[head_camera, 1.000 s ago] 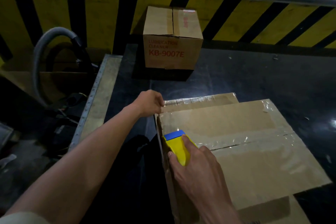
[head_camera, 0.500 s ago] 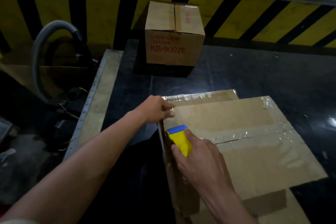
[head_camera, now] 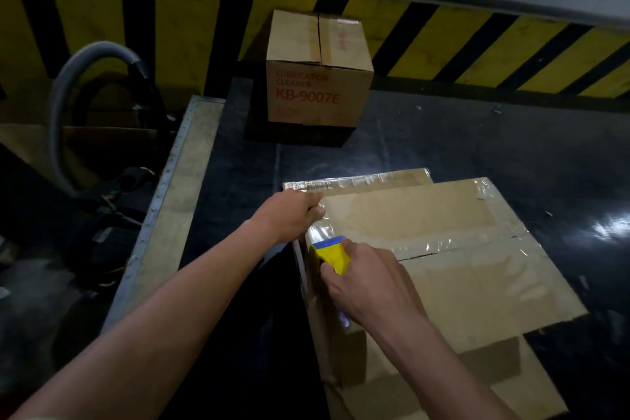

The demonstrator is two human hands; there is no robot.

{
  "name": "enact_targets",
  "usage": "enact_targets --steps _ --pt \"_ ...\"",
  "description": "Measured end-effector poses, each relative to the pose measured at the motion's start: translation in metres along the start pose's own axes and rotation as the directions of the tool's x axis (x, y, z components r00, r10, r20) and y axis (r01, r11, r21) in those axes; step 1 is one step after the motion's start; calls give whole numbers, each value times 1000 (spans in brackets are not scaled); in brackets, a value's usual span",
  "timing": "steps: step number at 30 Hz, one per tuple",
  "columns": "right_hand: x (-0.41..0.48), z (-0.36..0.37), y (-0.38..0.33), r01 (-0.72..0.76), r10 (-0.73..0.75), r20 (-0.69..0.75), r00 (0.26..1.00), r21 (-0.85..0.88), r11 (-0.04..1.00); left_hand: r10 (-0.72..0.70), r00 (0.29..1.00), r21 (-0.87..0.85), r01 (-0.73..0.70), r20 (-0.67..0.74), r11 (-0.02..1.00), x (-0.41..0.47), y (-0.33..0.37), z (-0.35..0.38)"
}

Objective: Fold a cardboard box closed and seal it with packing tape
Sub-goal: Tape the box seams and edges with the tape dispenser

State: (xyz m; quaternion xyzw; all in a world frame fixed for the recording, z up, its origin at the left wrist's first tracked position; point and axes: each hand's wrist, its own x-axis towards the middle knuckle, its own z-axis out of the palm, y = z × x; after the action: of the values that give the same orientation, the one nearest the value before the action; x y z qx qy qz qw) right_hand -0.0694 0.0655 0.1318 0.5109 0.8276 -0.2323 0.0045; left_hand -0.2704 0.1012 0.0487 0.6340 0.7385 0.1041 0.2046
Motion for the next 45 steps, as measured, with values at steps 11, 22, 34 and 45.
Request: enact_targets --steps 11,22,34,45 --pt "-10 2 0 52 -51 -60 997 20 998 9 1000 12 -10 26 1000 -8 -9 14" --pt "-24 -8 -6 25 -23 -46 999 44 999 3 998 -1 -3 69 1000 -5 -10 11" --pt "-17 -6 -3 6 -6 -5 1000 19 1000 -29 1000 -32 29 1 999 -6 -4 19" --pt "-21 -33 -12 34 -28 -96 995 60 998 -92 996 -101 92 9 991 -6 -1 7"
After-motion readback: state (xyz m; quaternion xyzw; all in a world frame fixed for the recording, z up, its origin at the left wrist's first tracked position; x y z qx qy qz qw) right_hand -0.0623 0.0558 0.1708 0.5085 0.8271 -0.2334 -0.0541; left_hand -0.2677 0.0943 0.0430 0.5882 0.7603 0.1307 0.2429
